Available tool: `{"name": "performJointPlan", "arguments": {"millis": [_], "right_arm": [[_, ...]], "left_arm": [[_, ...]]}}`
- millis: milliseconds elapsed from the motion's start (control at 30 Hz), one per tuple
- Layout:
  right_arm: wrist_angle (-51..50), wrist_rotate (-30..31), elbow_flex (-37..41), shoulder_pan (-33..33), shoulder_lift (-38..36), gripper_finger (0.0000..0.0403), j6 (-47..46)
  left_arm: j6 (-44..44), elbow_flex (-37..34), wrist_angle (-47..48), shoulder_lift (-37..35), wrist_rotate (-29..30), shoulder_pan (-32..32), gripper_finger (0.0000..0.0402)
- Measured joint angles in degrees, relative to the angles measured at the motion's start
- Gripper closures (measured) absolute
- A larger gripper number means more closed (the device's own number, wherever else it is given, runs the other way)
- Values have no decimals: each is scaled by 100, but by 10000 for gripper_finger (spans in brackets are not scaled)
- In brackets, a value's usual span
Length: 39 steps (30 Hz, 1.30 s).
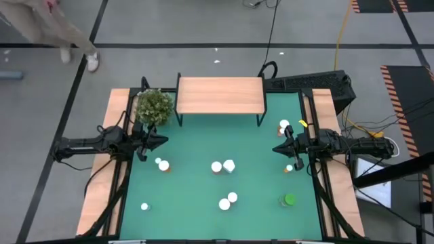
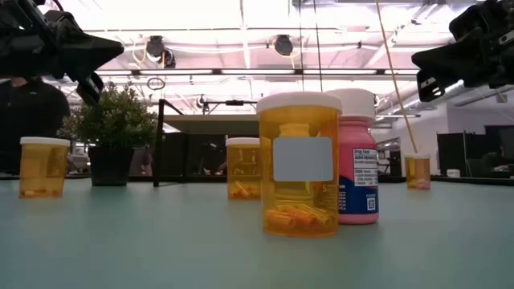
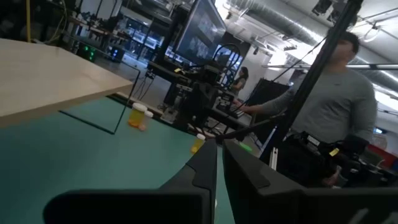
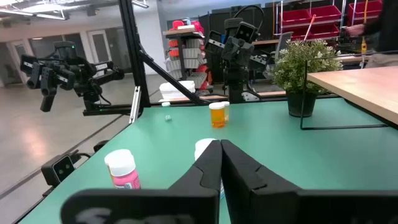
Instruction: Pick and place medicine bottles onto shelf by color
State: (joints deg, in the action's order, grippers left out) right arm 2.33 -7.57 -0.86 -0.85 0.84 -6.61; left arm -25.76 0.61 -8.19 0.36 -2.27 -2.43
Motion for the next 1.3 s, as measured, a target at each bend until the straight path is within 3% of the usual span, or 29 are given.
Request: {"name": "performJointPlan", "arguments": {"millis": [1300], "right_arm": [[149, -17, 1, 0, 0, 403, 0]], "left_arm": [[0, 0, -2, 0, 1, 0, 371]]}}
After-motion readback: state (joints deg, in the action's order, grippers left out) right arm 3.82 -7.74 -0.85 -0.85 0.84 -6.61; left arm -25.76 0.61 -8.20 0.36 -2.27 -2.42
